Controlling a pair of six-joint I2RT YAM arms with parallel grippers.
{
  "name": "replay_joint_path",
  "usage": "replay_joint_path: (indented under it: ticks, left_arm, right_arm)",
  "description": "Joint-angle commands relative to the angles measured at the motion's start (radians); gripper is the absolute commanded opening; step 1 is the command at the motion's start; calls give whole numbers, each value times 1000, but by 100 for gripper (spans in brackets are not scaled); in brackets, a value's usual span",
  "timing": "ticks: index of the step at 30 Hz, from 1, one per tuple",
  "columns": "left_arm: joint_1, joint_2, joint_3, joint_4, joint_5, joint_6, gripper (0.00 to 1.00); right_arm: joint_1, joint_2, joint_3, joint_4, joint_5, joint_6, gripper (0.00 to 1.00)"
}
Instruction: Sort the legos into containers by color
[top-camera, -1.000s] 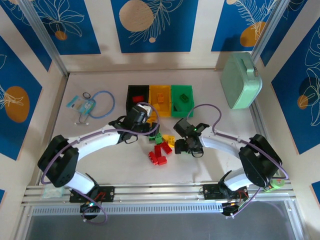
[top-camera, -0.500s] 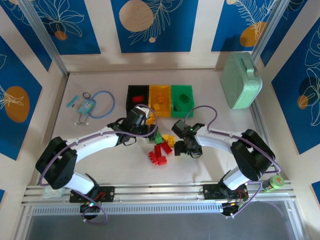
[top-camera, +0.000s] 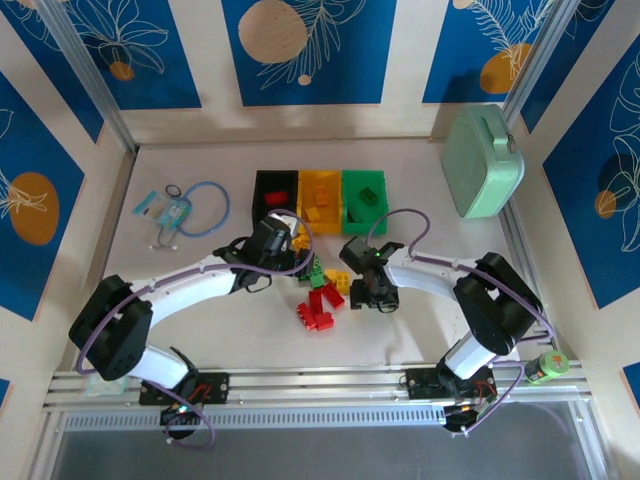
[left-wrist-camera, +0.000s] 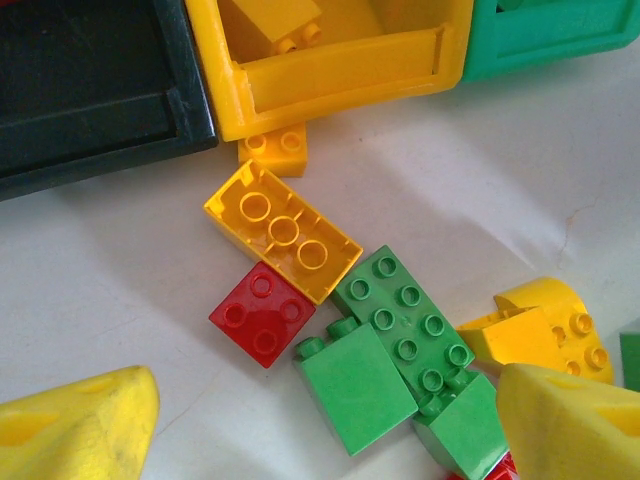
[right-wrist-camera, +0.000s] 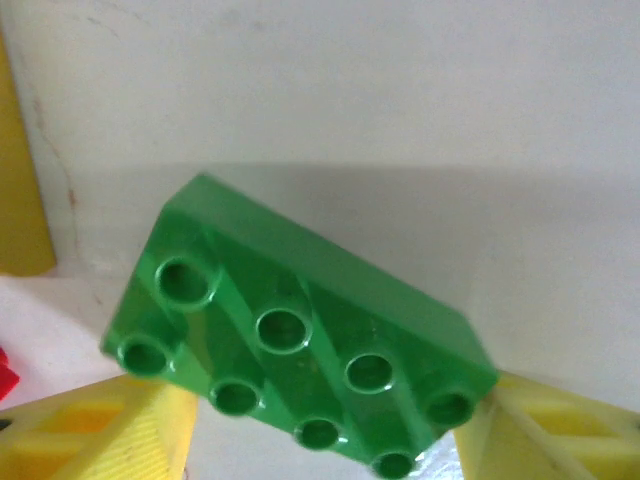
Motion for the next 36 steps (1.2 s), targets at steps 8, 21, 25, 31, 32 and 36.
replay_joint_path:
  ticks: [8,21,25,31,32,36]
  left_arm:
    - [-3,-25,-17,11,-29,7,87]
    - [-2,-19,-19,19,-27,9,87]
    - [-2,-21,-23,17,-27,9,87]
    - [0,-29,-29,10,-34,13,87]
    - [0,-31,-30,11,-35,13,87]
    - [1,-32,-32,12,-35,13,87]
  right_arm:
    - [-4,14,58,3,42,-8,54]
    - [-30,3,91,-7,40,-26,83]
    - [-52,47,120,11,32,-83,82]
    - [-74,108,156,39,-10,-201,80]
    - [-74,111,159,39,-18,-209,79]
    - [-68,124,164,36,-33,-218,70]
